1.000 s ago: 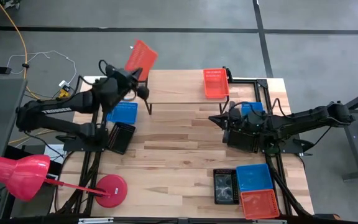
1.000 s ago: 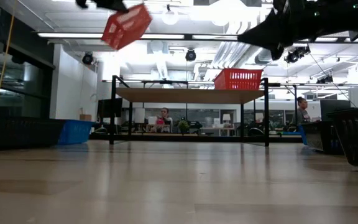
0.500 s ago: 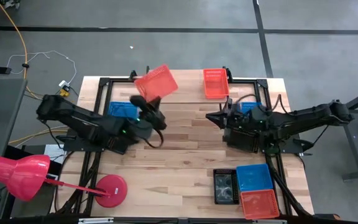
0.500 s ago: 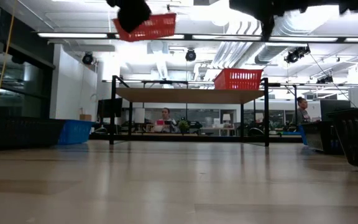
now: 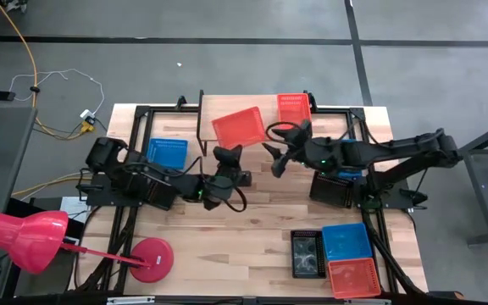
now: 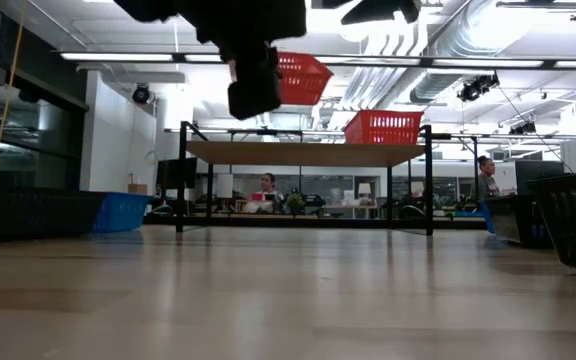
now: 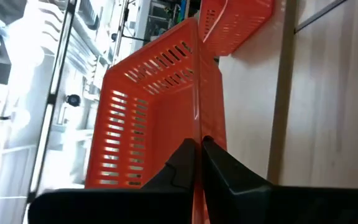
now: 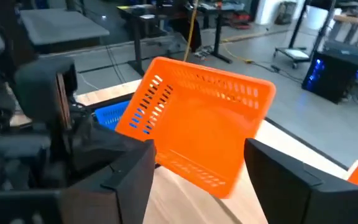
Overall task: Stack baskets on shelf by color
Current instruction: Stack the top left orange basket on the other orange basket on the shelf
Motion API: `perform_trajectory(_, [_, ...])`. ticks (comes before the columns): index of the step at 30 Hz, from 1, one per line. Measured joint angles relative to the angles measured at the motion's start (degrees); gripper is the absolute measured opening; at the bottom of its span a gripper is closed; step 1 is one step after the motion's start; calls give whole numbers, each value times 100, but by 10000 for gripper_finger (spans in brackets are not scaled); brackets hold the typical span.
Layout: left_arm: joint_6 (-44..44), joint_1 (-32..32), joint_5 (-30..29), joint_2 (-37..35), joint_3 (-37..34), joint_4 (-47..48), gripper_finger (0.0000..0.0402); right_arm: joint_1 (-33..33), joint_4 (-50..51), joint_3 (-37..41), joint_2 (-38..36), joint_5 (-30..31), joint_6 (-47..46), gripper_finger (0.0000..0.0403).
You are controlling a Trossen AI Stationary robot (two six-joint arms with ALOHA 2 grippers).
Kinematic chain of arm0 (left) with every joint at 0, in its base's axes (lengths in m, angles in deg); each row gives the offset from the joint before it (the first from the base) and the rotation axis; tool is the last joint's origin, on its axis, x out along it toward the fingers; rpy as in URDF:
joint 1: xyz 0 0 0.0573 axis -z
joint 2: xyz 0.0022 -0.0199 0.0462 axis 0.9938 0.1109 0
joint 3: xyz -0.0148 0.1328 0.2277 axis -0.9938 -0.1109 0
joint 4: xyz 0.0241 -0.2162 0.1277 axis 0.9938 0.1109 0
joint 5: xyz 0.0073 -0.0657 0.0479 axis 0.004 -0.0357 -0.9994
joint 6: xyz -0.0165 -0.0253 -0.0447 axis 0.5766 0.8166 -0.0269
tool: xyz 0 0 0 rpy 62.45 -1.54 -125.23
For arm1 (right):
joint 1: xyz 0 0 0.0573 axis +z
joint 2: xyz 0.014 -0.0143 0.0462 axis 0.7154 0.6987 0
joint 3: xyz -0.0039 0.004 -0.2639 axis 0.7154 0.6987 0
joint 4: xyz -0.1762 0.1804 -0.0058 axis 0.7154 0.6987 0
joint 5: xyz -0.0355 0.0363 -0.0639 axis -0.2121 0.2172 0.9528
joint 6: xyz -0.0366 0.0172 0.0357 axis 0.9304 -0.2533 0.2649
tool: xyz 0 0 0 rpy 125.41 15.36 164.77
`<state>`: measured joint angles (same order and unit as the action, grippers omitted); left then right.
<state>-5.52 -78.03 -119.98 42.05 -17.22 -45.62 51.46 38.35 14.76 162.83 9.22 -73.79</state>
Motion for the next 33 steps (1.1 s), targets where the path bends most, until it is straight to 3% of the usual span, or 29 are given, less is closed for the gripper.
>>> perform_trajectory(9, [-269, -27, 86, 80, -1, -358, 0, -177, 9, -157, 558, 1197, -269, 229])
perform_trajectory(25, [-199, 24, 426, 71, -1, -366, 0, -998, 58, -157, 741, 29, -799, 193])
perform_trajectory(33, [-206, 19, 485, 71, -1, -364, 0, -1252, 186, -155, 741, -295, -1037, 115])
